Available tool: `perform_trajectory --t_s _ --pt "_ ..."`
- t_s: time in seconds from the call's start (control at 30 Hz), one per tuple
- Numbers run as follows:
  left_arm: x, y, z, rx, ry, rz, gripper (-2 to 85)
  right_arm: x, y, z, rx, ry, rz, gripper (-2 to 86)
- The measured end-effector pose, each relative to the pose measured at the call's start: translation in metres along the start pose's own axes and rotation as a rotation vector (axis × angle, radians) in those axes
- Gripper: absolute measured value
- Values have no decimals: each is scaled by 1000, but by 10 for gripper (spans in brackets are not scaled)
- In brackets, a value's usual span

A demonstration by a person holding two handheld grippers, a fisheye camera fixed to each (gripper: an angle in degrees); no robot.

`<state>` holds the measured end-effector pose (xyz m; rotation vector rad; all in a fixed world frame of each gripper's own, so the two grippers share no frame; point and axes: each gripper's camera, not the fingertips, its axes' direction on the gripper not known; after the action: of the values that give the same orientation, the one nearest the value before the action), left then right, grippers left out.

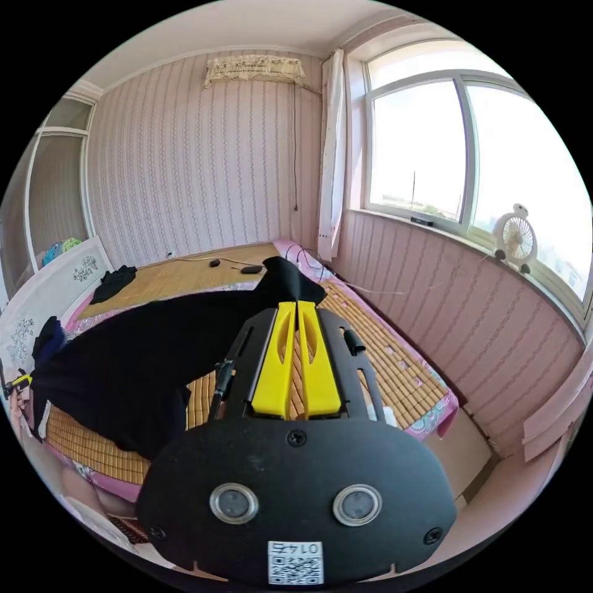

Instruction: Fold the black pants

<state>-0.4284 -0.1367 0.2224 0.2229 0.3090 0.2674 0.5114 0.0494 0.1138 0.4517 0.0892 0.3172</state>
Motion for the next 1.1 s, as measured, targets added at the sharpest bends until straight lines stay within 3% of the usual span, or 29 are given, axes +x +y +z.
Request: perform_trajectory --t_s 0.17,0.27,0.4,0.5,0.67,0.77,0.83,1.0,1.1 --pt "-26 98 60 -276 -58 -171 28 8 160 57 -382 27 65 -6" --pt "-33 118 66 -334 -38 -221 47 6 183 68 -454 128 28 1" --pt "-44 103 40 -284 -74 -186 56 9 146 76 -407 167 -43 26" --pt "-52 80 29 -232 -110 -159 55 -13 100 100 -363 75 -110 72" --pt "-47 31 69 -167 -38 -124 63 -137 60 184 -346 -187 -333 119" --pt "-36 4 132 -241 7 -132 86 -197 61 240 -431 -353 -295 136" --pt "-33 -8 179 -341 -4 -172 107 -221 67 268 -489 -354 -259 140" --pt "-24 -12 216 -474 -83 -89 92 -253 69 293 -544 -360 -285 43" --pt "-27 -10 200 -412 -31 -68 10 -256 50 276 -455 -540 -243 14"
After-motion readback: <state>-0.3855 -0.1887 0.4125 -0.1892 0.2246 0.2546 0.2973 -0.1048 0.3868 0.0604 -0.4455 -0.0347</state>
